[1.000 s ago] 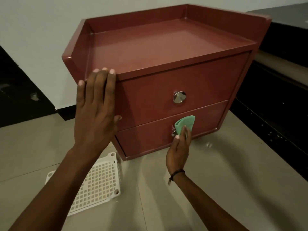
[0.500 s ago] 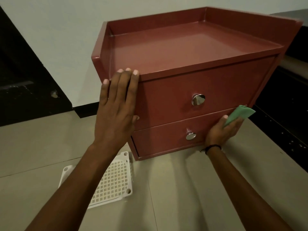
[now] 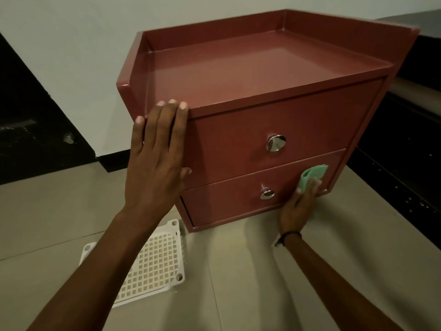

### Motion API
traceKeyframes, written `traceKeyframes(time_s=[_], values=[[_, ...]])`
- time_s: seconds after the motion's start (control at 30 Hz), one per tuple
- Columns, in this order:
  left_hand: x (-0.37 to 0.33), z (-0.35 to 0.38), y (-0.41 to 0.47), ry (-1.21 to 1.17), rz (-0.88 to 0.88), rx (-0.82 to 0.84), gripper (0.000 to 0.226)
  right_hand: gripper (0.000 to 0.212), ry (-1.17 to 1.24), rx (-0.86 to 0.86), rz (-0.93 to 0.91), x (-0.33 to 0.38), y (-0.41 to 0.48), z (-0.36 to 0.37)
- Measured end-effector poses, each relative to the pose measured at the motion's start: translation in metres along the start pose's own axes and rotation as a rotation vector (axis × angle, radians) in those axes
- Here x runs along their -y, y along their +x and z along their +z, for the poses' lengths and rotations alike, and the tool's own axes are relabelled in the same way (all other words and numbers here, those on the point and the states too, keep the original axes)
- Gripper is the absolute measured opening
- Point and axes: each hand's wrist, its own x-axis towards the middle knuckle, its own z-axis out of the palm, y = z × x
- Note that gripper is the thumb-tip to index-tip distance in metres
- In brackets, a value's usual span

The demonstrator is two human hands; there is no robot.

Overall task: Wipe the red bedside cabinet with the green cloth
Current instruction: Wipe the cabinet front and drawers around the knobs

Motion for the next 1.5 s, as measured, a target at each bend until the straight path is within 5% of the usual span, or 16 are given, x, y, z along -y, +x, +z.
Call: traceKeyframes(time_s=[0.17, 0.33, 0.43, 0.53, 0.63, 0.77, 0.97, 1.07, 1.3, 1.43, 1.5], values=[[-0.002, 0.002, 0.0, -0.006, -0.011, -0.011, 0.133, 0.049, 0.029, -0.111, 0.082, 0.031, 0.044, -0.002], [-0.002, 0.002, 0.0, -0.002, -0.014, -0.007, 0.132, 0.05, 0.063, 0.214, -0.161, 0.015, -0.052, 0.001], [0.0, 0.0, 0.0, 0.002, -0.006, 0.001, 0.132, 0.052, 0.076, 0.224, 0.015, 0.0, -0.067, 0.001], [0.0, 0.0, 0.0, 0.002, -0.005, 0.004, 0.132, 0.072, 0.081, 0.041, 0.287, -0.001, -0.02, 0.0], [-0.002, 0.001, 0.0, 0.007, -0.003, 0.0, 0.132, 0.054, 0.197, -0.134, 0.377, 0.021, 0.034, -0.005], [-0.003, 0.001, 0.001, 0.004, -0.013, 0.002, 0.132, 0.054, 0.194, -0.198, 0.322, 0.032, 0.044, 0.003], [-0.003, 0.0, 0.0, -0.014, -0.009, -0.006, 0.132, 0.052, 0.019, 0.174, -0.078, 0.012, -0.052, -0.001], [-0.002, -0.001, -0.001, -0.015, -0.009, 0.0, 0.131, 0.049, -0.15, 0.112, -0.012, -0.002, -0.053, -0.004], [-0.002, 0.001, 0.001, -0.015, -0.004, -0.003, 0.131, 0.048, 0.106, -0.213, 0.219, 0.02, 0.06, -0.004], [-0.005, 0.001, 0.001, -0.03, -0.031, -0.007, 0.133, 0.048, -0.026, 0.04, -0.209, 0.028, -0.008, -0.005], [-0.005, 0.001, 0.0, -0.03, -0.022, -0.003, 0.132, 0.048, 0.01, 0.24, -0.245, 0.025, -0.051, -0.001]])
